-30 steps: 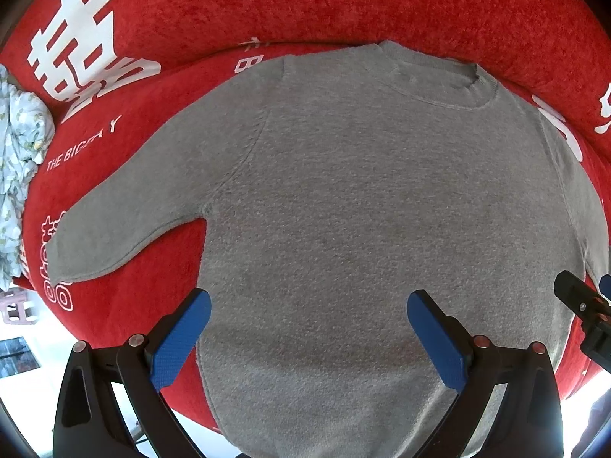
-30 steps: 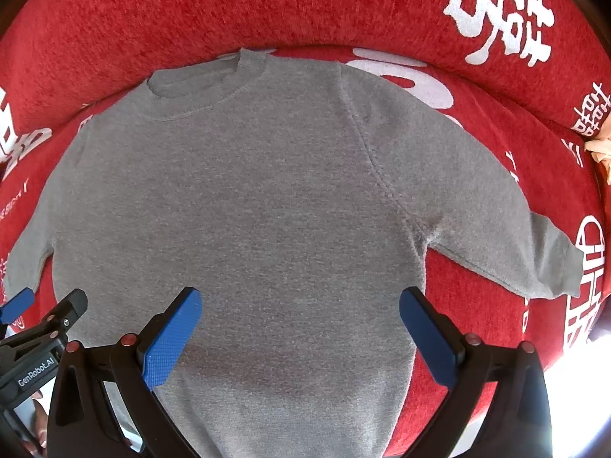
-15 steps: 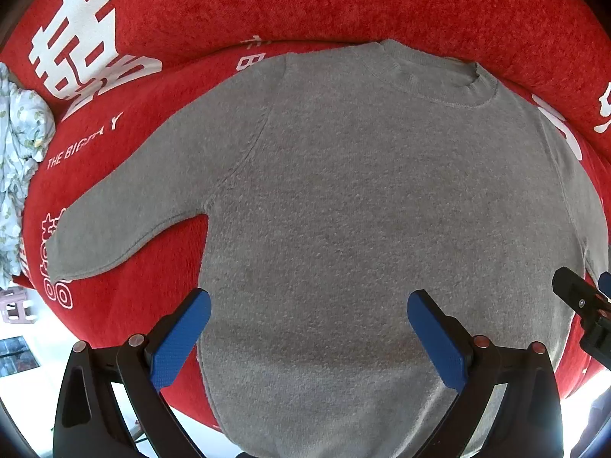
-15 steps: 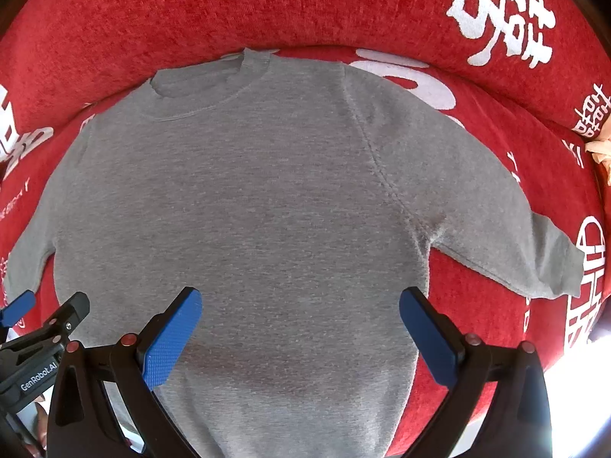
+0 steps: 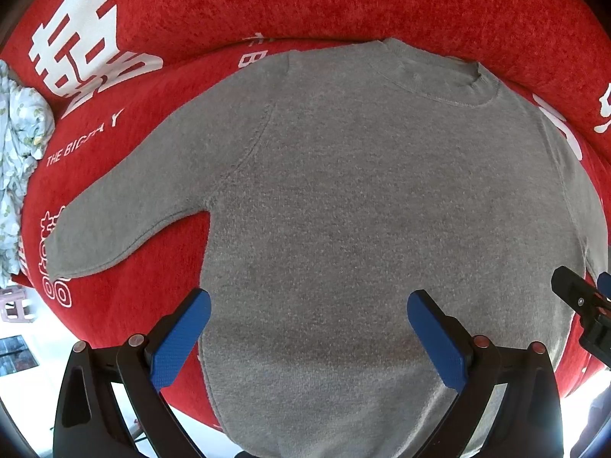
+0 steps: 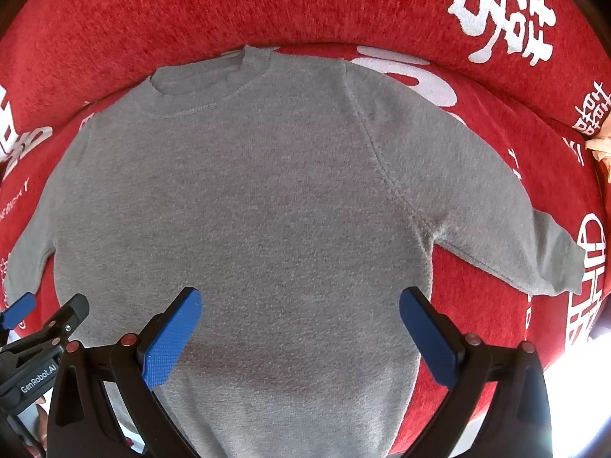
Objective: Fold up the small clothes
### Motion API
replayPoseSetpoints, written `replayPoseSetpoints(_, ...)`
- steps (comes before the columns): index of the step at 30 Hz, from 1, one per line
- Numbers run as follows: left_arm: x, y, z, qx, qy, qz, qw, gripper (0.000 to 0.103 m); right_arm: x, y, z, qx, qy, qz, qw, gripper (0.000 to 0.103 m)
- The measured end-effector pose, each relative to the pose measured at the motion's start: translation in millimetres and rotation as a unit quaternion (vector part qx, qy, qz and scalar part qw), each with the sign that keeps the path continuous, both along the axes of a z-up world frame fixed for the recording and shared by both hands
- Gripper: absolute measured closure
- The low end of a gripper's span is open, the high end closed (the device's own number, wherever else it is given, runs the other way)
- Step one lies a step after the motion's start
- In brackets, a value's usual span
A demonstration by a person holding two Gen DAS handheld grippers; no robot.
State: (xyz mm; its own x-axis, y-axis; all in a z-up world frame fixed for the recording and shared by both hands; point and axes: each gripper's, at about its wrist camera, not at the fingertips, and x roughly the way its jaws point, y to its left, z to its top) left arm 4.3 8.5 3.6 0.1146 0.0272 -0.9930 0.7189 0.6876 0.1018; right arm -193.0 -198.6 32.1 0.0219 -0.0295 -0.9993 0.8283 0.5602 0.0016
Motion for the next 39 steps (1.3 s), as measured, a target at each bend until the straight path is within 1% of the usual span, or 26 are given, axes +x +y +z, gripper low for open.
replayPoseSetpoints(19, 2, 8, 0, -0.002, -0.001, 0.007, 1.0, 0.0, -1, 2, 1, 0.0, 0.001, 0.002, 1.0, 0.0)
replayPoseSetpoints(39, 15, 17, -3, -0.006, 0.007, 0.014, 0.9999, 0.0, 12, 10, 1, -0.007, 0.01, 0.008, 1.0, 0.0)
